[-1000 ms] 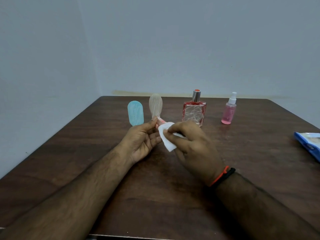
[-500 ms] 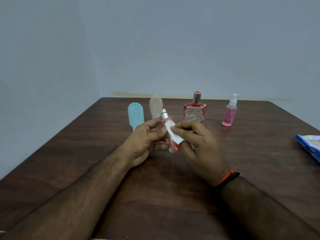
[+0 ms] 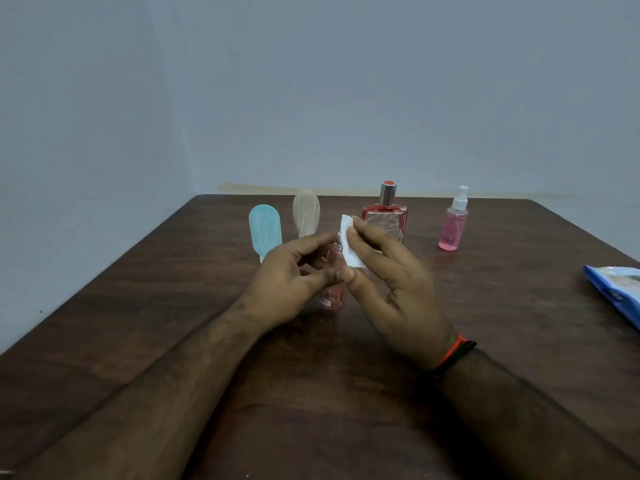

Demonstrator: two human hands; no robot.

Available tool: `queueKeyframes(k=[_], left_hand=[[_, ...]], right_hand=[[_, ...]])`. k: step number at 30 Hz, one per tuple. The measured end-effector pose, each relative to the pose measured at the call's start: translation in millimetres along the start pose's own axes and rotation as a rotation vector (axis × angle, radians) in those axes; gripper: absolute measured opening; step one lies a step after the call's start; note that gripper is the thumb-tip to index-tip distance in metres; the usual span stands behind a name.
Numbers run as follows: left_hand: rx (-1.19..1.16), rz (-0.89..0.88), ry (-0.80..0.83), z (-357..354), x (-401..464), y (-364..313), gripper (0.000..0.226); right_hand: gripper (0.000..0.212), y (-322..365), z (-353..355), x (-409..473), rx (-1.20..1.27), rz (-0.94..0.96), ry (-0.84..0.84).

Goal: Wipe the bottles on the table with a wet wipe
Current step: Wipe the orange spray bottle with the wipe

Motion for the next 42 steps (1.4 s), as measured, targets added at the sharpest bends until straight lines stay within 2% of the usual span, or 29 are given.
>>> queueKeyframes(k=[4,7,11,13,15,19,23,27,32,38,39,42], left_hand=[[0.224,-0.142,-0.092,2,-5,-17,0.059],[0.283,-0.147,-0.118,1,-5,-17,0.054],[0.290,-0.202,-0.096,-9,-8,-26,0.035],[0.224,-0.153,-0.031,-15,-8,-23,0.029],[0.065,-0.050,0.053,-17,-6,-15,0.029],[-0.264,0.089,0.178,-24,-7,-4,0.042],[-0.377,0.132,0.238,-24,-7,1,0.042],[-0.370,0.143,0.249,-23,-5,4,0.046],[-0.319,0.130,0.166,-15,-3,3,0.044],[-0.356,0.170,0.213,-19,-6,0,0.040],[-0.386,0.191,0.238,-21,-7,1,0.036],[-0.518,0.259,0.358,-32,-14,0,0.028]], right_hand=[[0.026,-16,3,2,0.165,-0.151,-0.032],[0.014,-31,-1,1,0.237,-0.263,-0.032],[0.027,-46,-7,-3,0.420,-0.383,-0.034],[0.031,-49,-10,-3,0.508,-0.427,-0.007],[0.033,-51,-16,-3,0.648,-0.482,0.046],[0.034,-50,-27,-3,0.954,-0.579,0.112],[0.038,-44,-31,-1,1.112,-0.578,0.164],[0.022,-48,-30,-1,1.076,-0.550,0.158],[0.029,-57,-31,-3,0.868,-0.544,0.148],[0.023,-62,-44,-9,0.854,-0.654,0.225],[0.022,-62,-47,-11,0.899,-0.674,0.242],[0.041,-47,-47,-13,1.184,-0.674,0.275]])
Point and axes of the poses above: each hand's wrist, its own x-axis towards the middle knuckle, its own z-axis out of the back of the hand, y = z × x, the point moved 9 cm from there along x, towards the middle knuckle, and after that the axes turned 11 degrees about -x, right-handed, at the moved point
